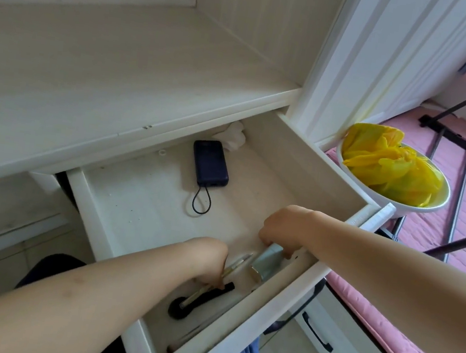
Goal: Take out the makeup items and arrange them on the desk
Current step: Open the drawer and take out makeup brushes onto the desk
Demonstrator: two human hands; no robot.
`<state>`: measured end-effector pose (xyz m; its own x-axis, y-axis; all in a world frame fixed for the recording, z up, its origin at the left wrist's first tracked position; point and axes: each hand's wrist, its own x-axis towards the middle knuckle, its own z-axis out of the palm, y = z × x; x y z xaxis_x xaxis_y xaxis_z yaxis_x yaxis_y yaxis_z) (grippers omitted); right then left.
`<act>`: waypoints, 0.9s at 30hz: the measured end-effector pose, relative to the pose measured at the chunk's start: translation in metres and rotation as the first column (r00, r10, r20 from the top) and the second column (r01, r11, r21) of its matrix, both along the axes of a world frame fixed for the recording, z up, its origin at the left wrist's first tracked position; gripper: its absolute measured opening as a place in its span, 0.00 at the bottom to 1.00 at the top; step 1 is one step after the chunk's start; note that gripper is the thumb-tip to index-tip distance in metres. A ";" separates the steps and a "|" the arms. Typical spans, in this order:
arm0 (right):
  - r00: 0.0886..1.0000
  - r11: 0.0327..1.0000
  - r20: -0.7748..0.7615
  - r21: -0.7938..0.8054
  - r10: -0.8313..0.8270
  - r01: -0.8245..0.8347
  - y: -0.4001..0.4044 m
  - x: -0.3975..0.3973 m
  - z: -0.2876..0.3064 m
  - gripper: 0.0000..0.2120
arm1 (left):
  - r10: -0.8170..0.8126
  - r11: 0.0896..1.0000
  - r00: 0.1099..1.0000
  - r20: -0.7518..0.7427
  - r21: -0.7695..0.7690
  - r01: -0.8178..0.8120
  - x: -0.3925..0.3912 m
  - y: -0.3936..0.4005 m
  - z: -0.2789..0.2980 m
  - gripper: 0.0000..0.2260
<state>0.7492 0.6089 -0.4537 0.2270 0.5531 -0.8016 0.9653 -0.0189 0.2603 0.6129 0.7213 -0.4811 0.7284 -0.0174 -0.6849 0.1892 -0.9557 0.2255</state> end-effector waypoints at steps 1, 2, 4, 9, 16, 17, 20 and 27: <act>1.000 1.000 -0.010 0.001 0.007 -0.007 -0.001 0.000 -0.001 0.12 | 0.011 1.000 1.000 0.013 -0.008 -0.011 -0.001 0.002 0.002 0.13; 1.000 1.000 -0.015 0.011 0.010 -0.010 0.001 0.000 0.001 0.12 | 0.026 1.000 0.999 0.037 -0.014 -0.026 -0.002 0.007 0.007 0.14; 0.999 0.998 -0.039 0.050 -0.030 0.032 -0.002 0.001 0.003 0.14 | 0.068 0.997 0.994 0.082 -0.051 -0.064 -0.005 0.016 0.018 0.15; 0.934 0.877 -0.258 0.349 -0.248 0.330 -0.006 0.004 0.022 0.16 | 0.378 0.875 0.889 0.259 -0.414 -0.252 -0.016 0.060 0.066 0.08; 0.674 0.457 -0.688 0.525 -0.269 0.718 0.024 -0.025 0.082 0.15 | 0.688 0.629 0.609 0.395 -0.744 -0.228 -0.054 0.120 0.133 0.04; 0.642 0.413 -0.726 0.520 -0.246 0.748 0.030 -0.031 0.089 0.16 | 0.709 0.607 0.584 0.395 -0.763 -0.221 -0.059 0.126 0.138 0.04; 0.561 0.317 -0.816 0.500 -0.138 0.806 0.063 -0.049 0.119 0.17 | 0.766 0.564 0.496 0.409 -0.797 -0.215 -0.081 0.152 0.156 0.05; 0.484 0.256 -0.871 0.489 0.087 0.834 0.171 -0.086 0.166 0.14 | 0.883 0.464 0.223 0.414 -0.845 -0.266 -0.145 0.223 0.178 0.03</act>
